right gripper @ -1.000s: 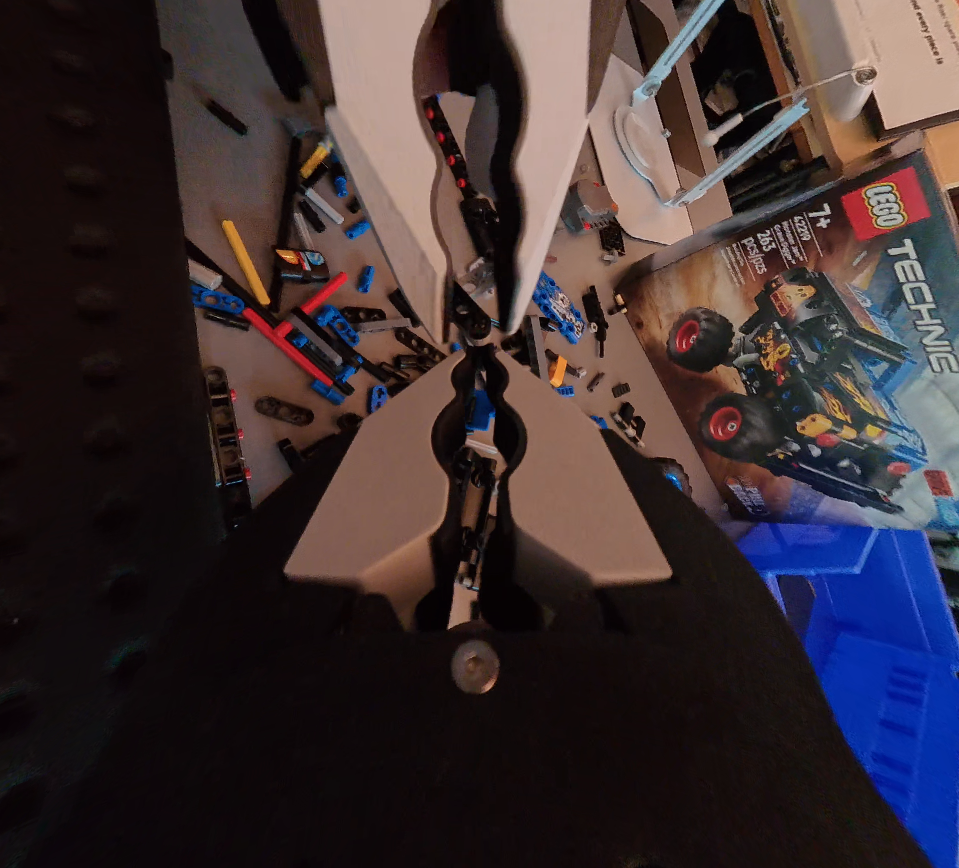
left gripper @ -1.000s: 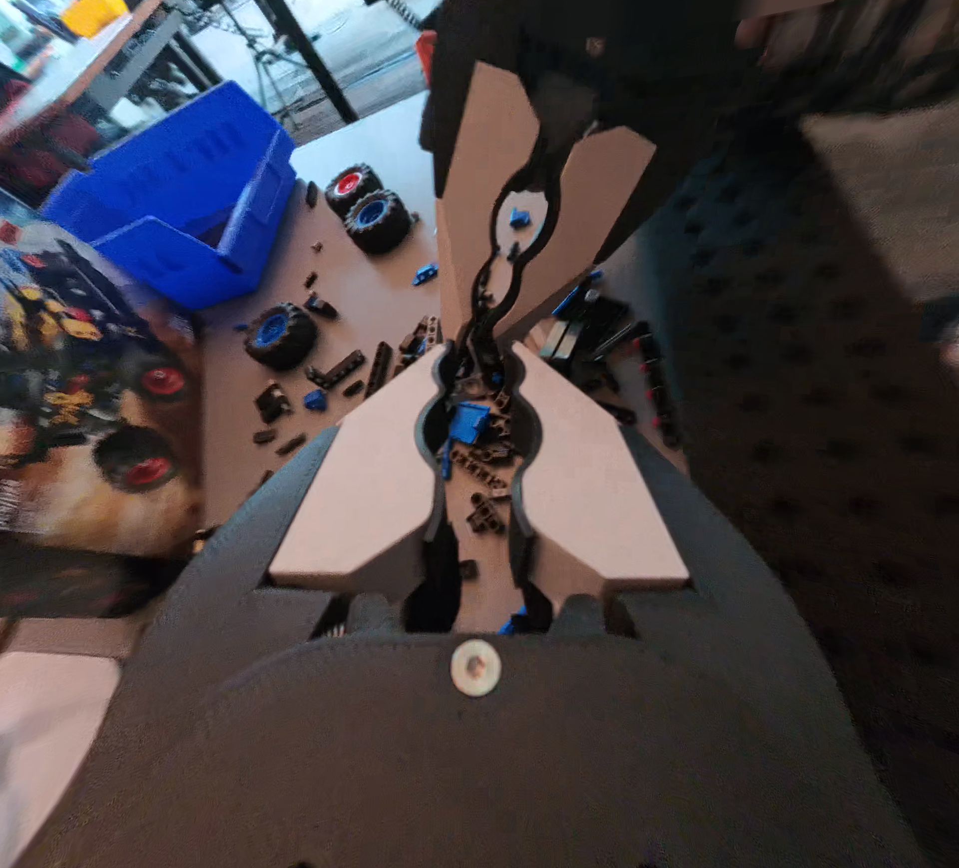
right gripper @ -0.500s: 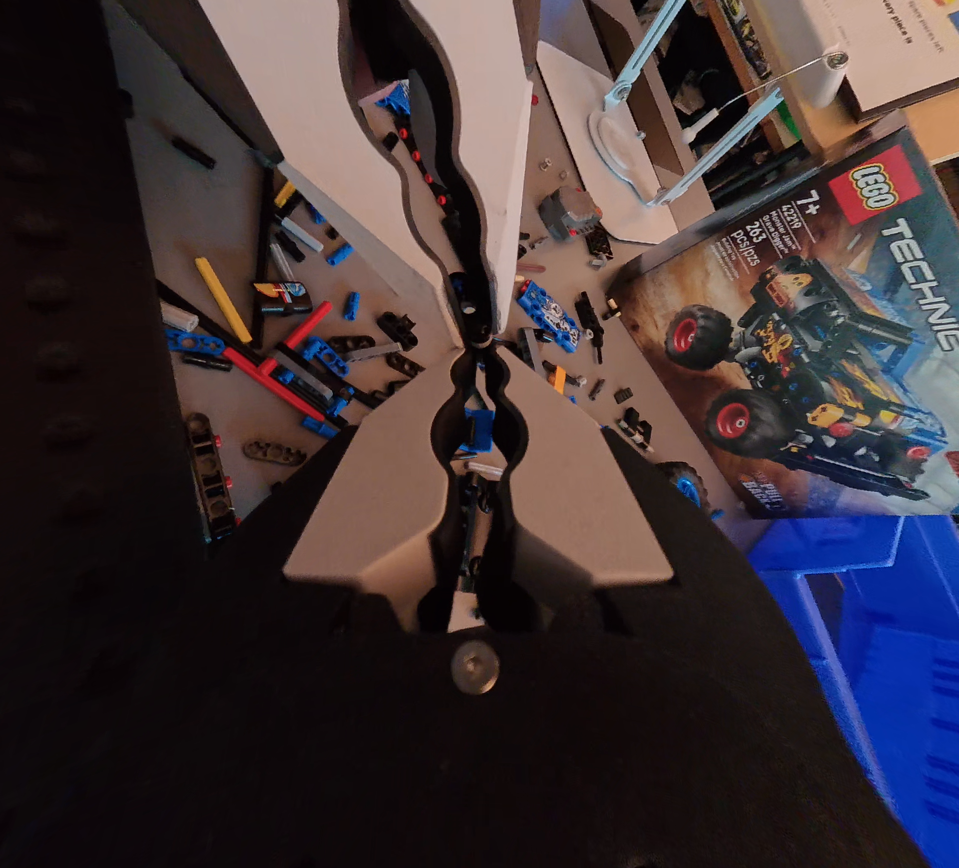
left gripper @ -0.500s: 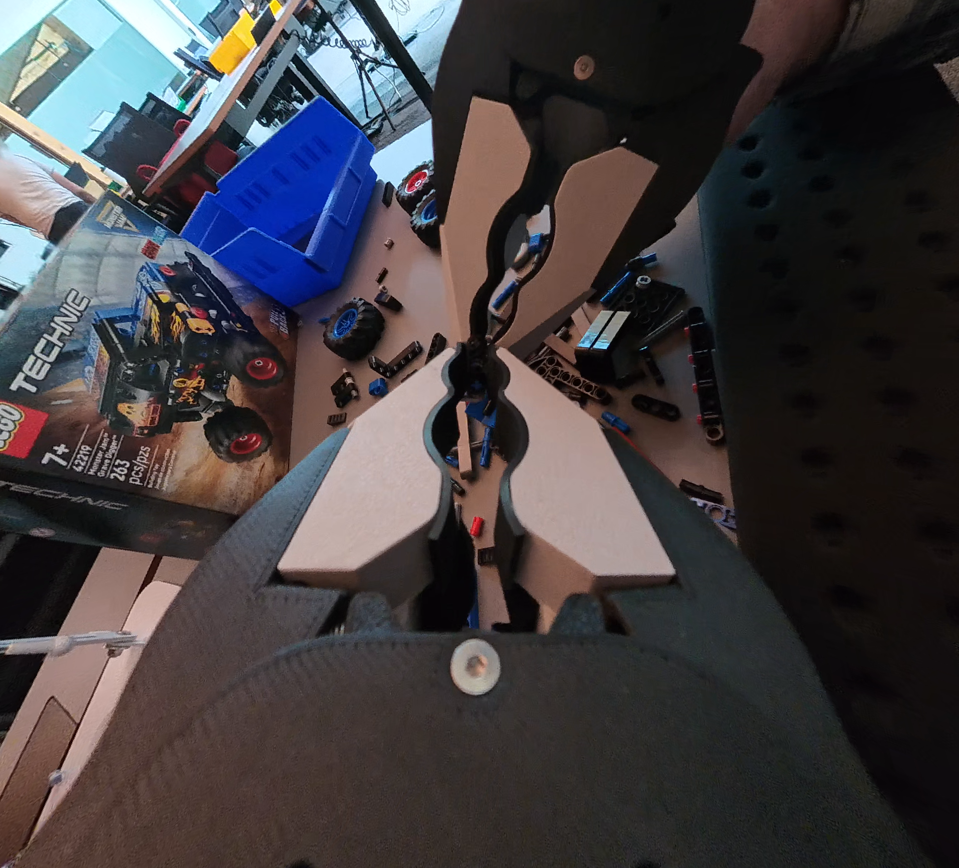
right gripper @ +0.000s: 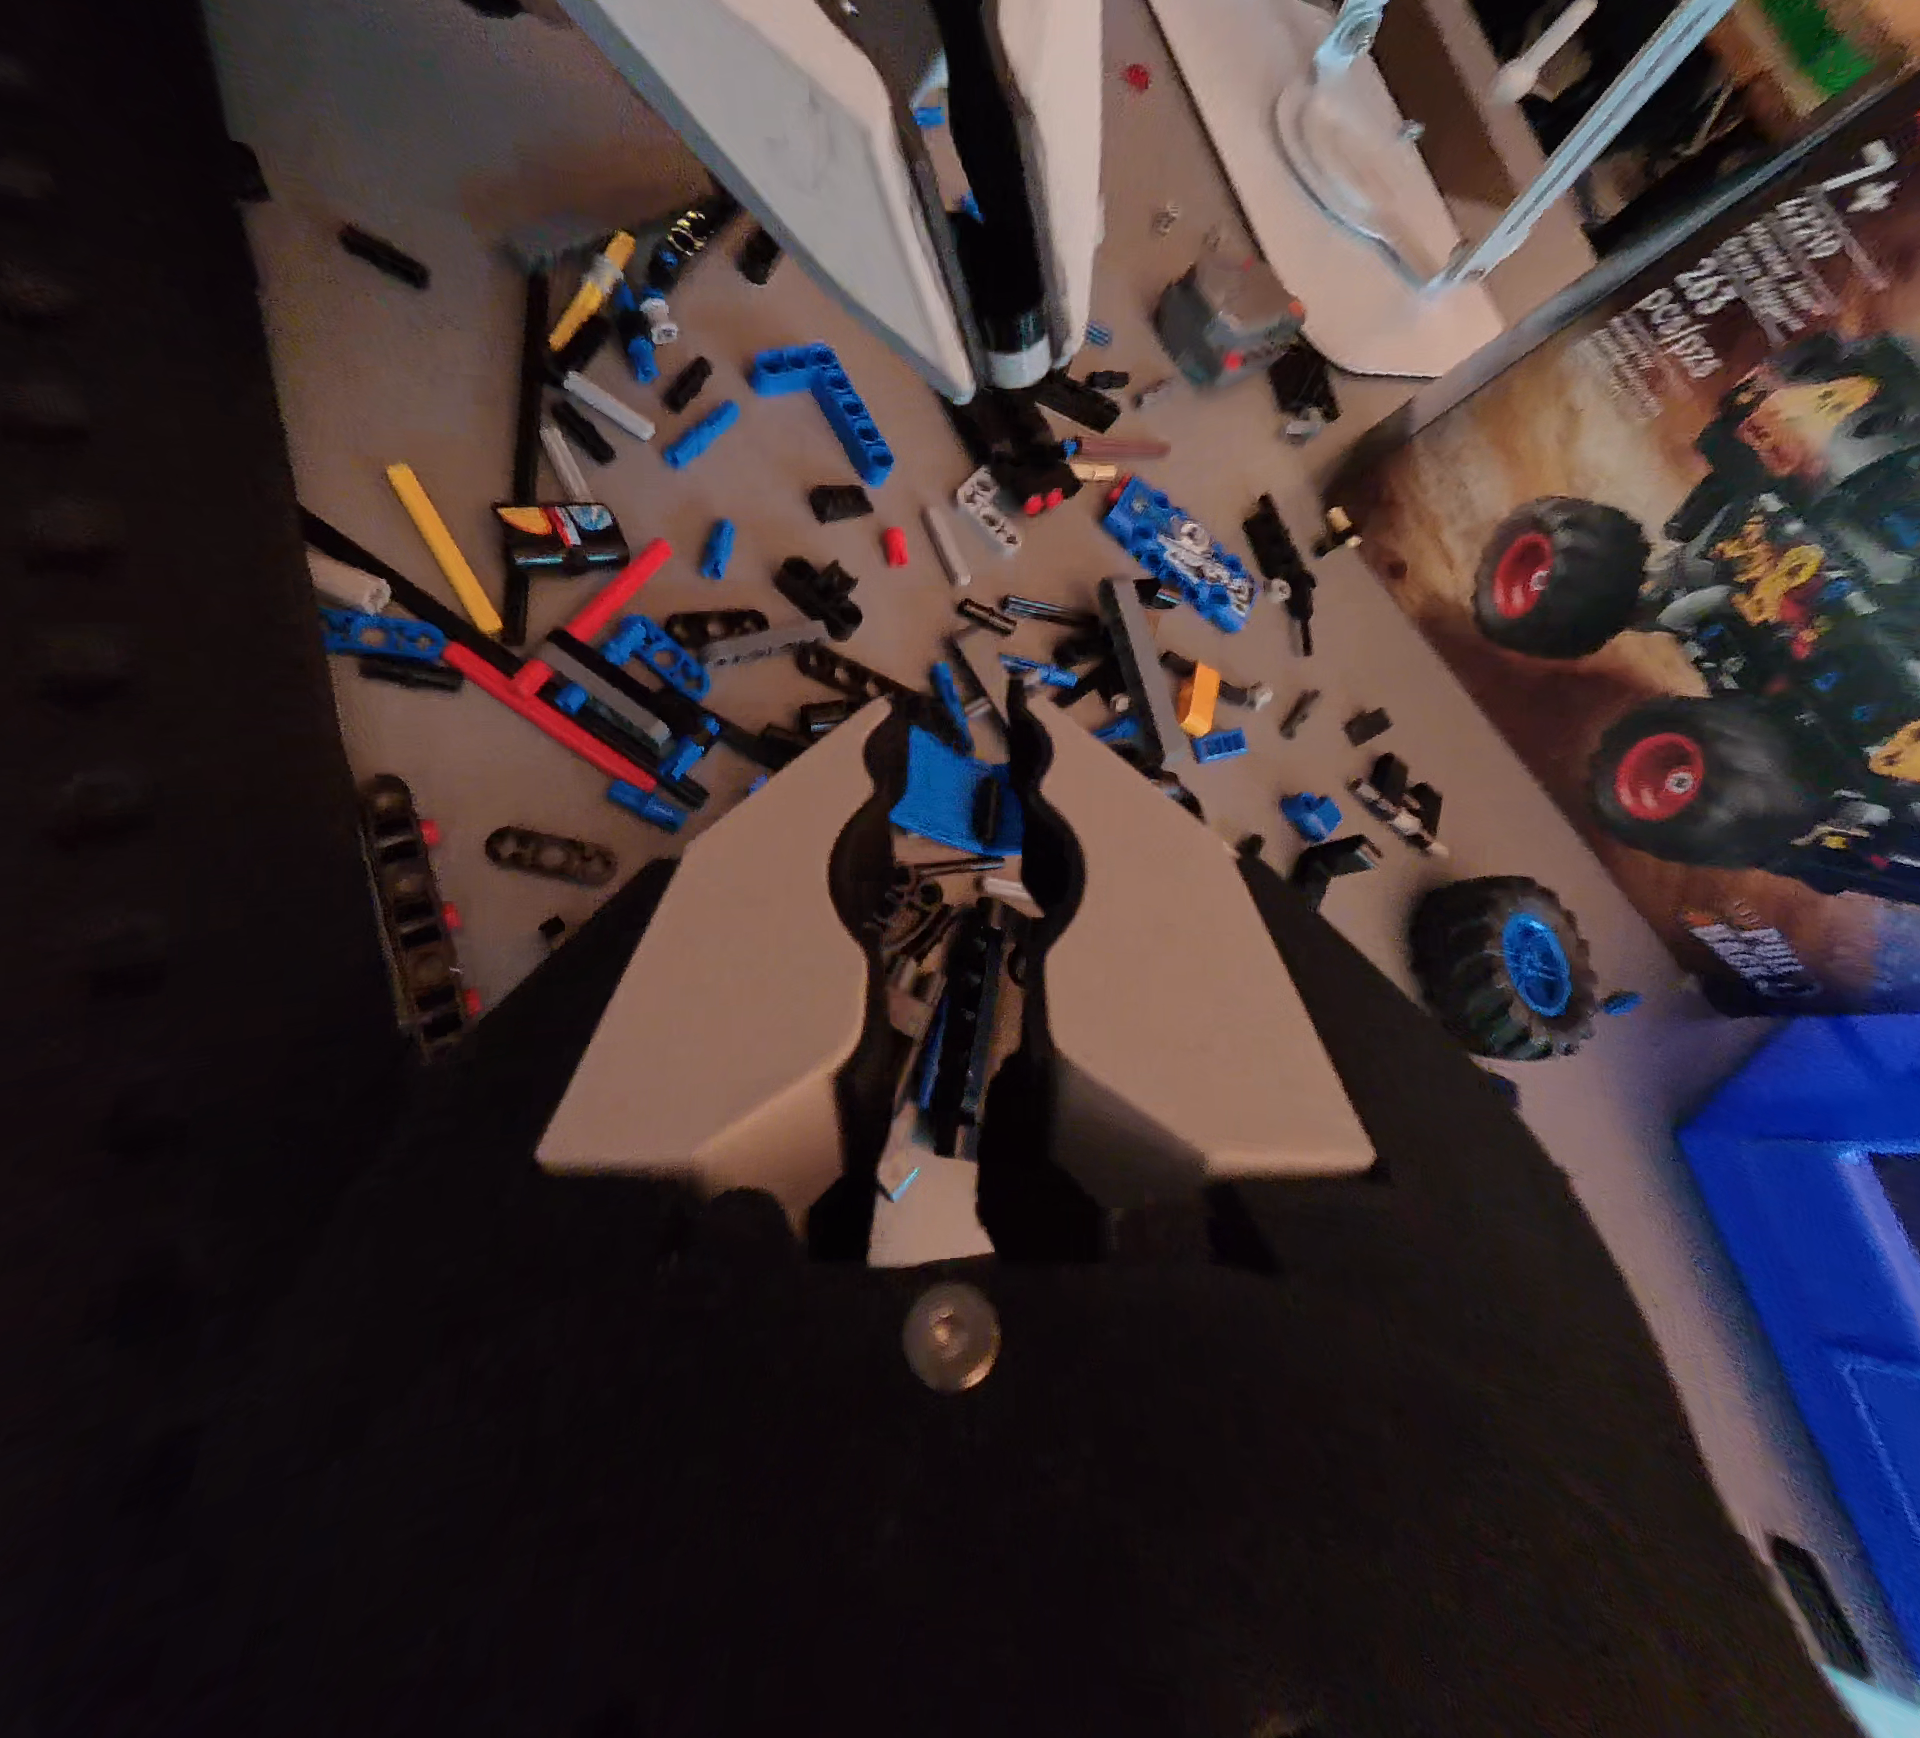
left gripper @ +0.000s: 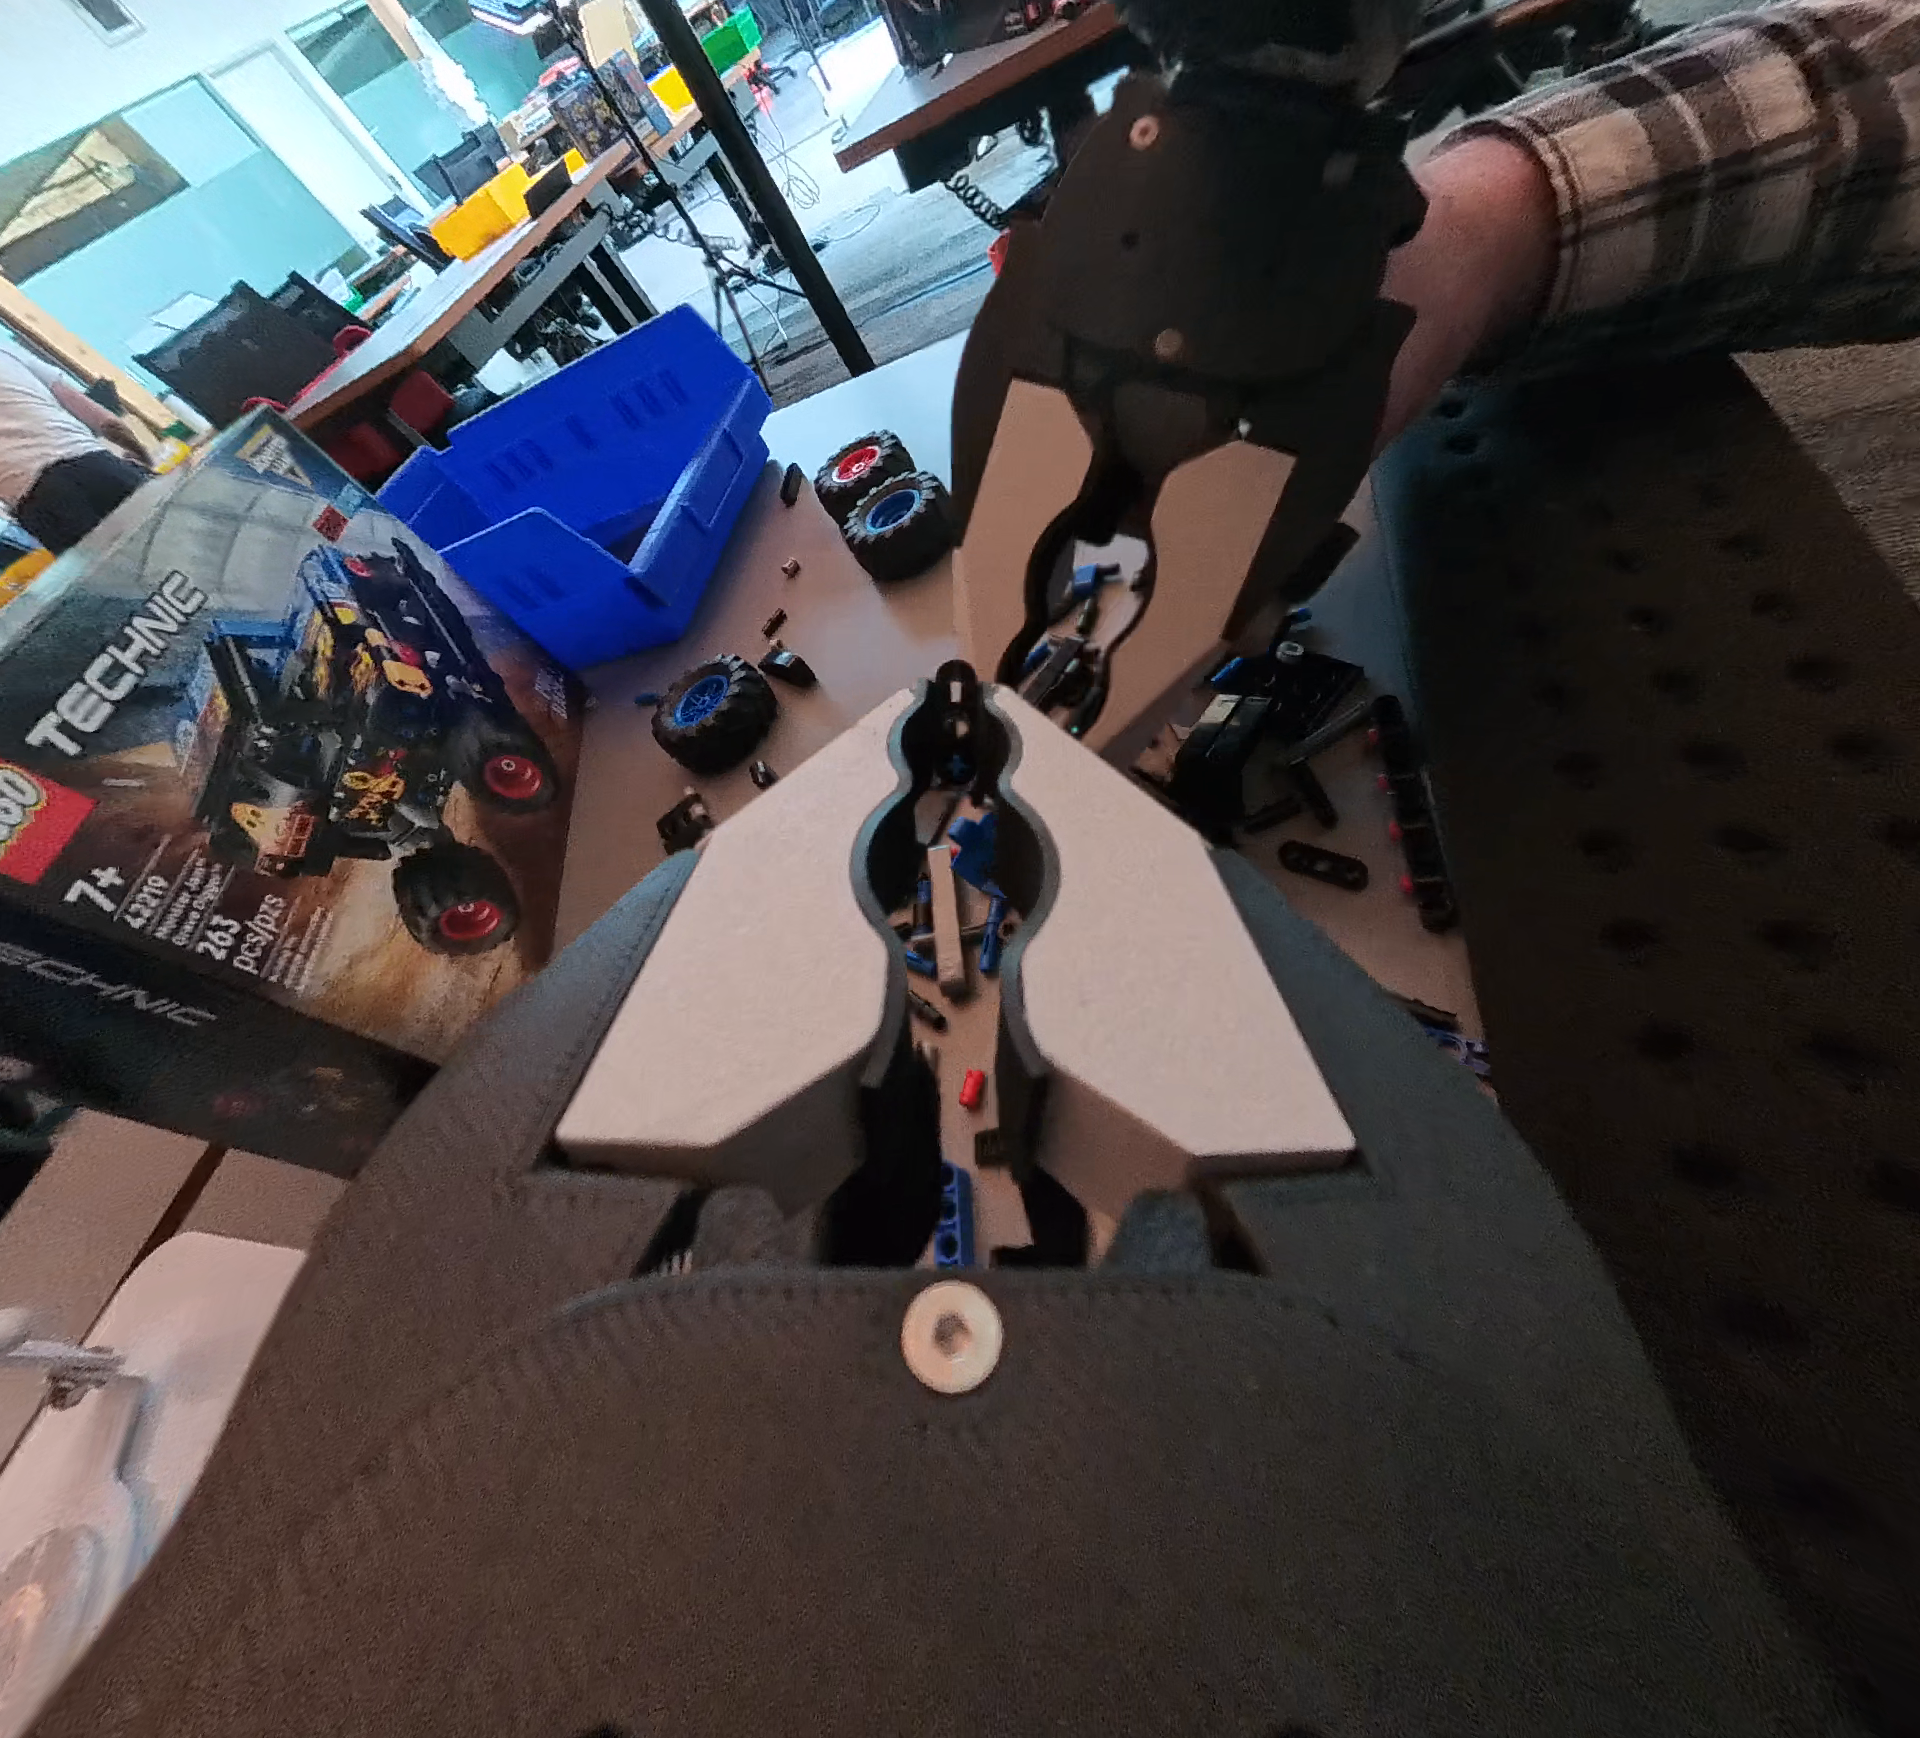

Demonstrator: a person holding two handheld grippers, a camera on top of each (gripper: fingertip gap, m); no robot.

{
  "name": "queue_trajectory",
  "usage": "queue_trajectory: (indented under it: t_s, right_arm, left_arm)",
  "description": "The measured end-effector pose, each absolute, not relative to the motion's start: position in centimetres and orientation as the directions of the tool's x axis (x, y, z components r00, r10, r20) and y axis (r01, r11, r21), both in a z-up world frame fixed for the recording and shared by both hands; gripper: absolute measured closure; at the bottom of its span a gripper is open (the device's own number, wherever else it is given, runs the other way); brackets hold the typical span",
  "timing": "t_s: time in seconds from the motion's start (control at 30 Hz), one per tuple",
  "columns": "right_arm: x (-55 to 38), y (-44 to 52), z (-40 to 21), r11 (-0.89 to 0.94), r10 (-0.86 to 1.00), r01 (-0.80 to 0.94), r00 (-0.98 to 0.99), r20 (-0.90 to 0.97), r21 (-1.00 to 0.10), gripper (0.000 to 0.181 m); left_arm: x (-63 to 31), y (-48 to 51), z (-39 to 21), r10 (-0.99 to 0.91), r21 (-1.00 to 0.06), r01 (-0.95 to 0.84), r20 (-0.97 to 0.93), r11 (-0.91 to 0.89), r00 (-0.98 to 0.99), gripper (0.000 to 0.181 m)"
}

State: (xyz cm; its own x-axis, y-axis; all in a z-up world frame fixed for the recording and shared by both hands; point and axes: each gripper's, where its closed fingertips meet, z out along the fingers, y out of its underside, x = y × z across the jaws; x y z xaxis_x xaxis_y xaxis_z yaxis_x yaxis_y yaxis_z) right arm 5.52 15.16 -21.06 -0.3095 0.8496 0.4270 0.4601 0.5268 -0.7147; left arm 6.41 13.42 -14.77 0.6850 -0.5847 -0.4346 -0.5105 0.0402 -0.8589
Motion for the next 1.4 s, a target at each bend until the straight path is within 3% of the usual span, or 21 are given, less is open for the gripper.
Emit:
queue_trajectory:
  t_s: [0.2, 0.33, 0.43, 0.5, 0.53, 0.6, 0.83, 0.93, 1.2, 1.4]
  right_arm:
    - [5.5, 14.5, -19.6, 0.470, 0.878, 0.406, -0.304, 0.369, -0.784, 0.162]
    - [4.8, 14.3, -17.2, 0.477, 0.875, 0.322, -0.258, 0.409, -0.818, 0.155]
    - [4.3, 13.1, -15.6, 0.456, 0.881, 0.237, -0.259, 0.396, -0.858, 0.154]
    - [4.1, 12.3, -14.4, 0.414, 0.895, 0.184, -0.261, 0.362, -0.892, 0.165]
    - [4.1, 12.0, -13.7, 0.388, 0.901, 0.150, -0.270, 0.340, -0.910, 0.181]
    - [3.9, 11.4, -13.0, 0.328, 0.913, 0.124, -0.294, 0.281, -0.936, 0.181]
    - [4.2, 11.3, -12.9, 0.259, 0.925, 0.132, -0.321, 0.206, -0.957, 0.181]
    - [4.5, 11.2, -12.7, 0.215, 0.929, 0.126, -0.332, 0.163, -0.969, 0.165]
    - [5.4, 11.6, -11.9, 0.115, 0.924, 0.103, -0.377, 0.069, -0.988, 0.167]
    - [5.5, 11.5, -11.4, 0.057, 0.917, 0.085, -0.398, 0.018, -0.995, 0.179]
  left_arm:
    - [7.3, 13.3, -14.2, -0.633, -0.930, -0.367, -0.297, 0.023, 0.715, 0.177]
    - [8.3, 13.1, -12.3, -0.725, -0.997, -0.058, -0.006, -0.047, 0.689, 0.176]
    - [8.4, 13.0, -10.9, -0.767, -0.982, 0.151, 0.181, -0.111, 0.615, 0.176]
    - [8.1, 12.9, -10.3, -0.778, -0.959, 0.246, 0.259, -0.138, 0.572, 0.176]
    - [8.1, 12.8, -10.0, -0.789, -0.946, 0.289, 0.290, -0.150, 0.542, 0.176]
    - [7.8, 12.7, -9.4, -0.797, -0.920, 0.355, 0.339, -0.169, 0.500, 0.177]
    - [7.1, 12.8, -9.4, -0.789, -0.922, 0.357, 0.330, -0.151, 0.519, 0.177]
    - [6.8, 12.9, -9.4, -0.778, -0.932, 0.340, 0.307, -0.128, 0.548, 0.177]
    - [6.8, 12.6, -9.6, -0.778, -0.942, 0.311, 0.290, -0.128, 0.557, 0.176]
    - [7.1, 12.6, -9.6, -0.785, -0.942, 0.310, 0.289, -0.130, 0.549, 0.176]
